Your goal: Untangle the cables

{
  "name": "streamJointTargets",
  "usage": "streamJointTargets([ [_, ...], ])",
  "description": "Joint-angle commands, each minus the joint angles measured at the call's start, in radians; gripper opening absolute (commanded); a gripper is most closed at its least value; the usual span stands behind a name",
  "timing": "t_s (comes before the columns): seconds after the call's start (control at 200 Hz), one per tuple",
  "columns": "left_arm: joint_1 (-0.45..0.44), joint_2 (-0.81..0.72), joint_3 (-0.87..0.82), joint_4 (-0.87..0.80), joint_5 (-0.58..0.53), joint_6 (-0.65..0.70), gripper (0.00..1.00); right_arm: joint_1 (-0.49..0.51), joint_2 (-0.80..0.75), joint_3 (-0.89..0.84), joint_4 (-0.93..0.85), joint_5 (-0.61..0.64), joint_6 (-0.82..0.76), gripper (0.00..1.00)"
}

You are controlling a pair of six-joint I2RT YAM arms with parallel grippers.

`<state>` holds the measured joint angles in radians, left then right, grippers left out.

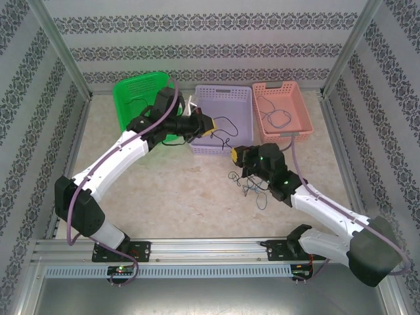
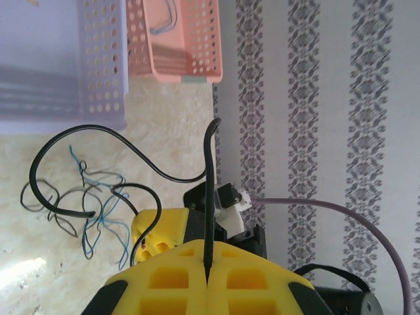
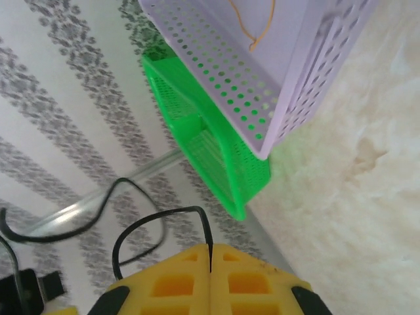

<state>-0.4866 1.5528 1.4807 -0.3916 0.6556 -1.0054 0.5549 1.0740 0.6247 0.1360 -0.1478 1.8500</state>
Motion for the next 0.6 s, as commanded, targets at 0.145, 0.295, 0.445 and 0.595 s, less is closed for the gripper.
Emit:
streamJointTargets([
  [0.145, 0.119, 0.002, 0.115, -0.026, 0.052, 0.008, 0.00, 0.042, 0.057, 0.289, -0.564, -0.241, -0.925, 0.00],
  [0.295, 0.190, 0.029, 0.164, 0.036, 0.055, -0.058, 0.00, 0.132, 0.111, 0.353, -0.707, -0.178, -1.209, 0.00],
  [0.445, 0.229, 0.065, 0.196, 0.115, 0.046, -0.136, 0.00, 0.239, 0.140, 0.378, -0.752, -0.110, -1.341, 0.00],
  [0.595, 0.249, 0.104, 0.246, 0.146, 0.021, -0.164, 0.00, 0.356, 0.176, 0.405, -0.772, -0.032, -1.446, 0.00],
])
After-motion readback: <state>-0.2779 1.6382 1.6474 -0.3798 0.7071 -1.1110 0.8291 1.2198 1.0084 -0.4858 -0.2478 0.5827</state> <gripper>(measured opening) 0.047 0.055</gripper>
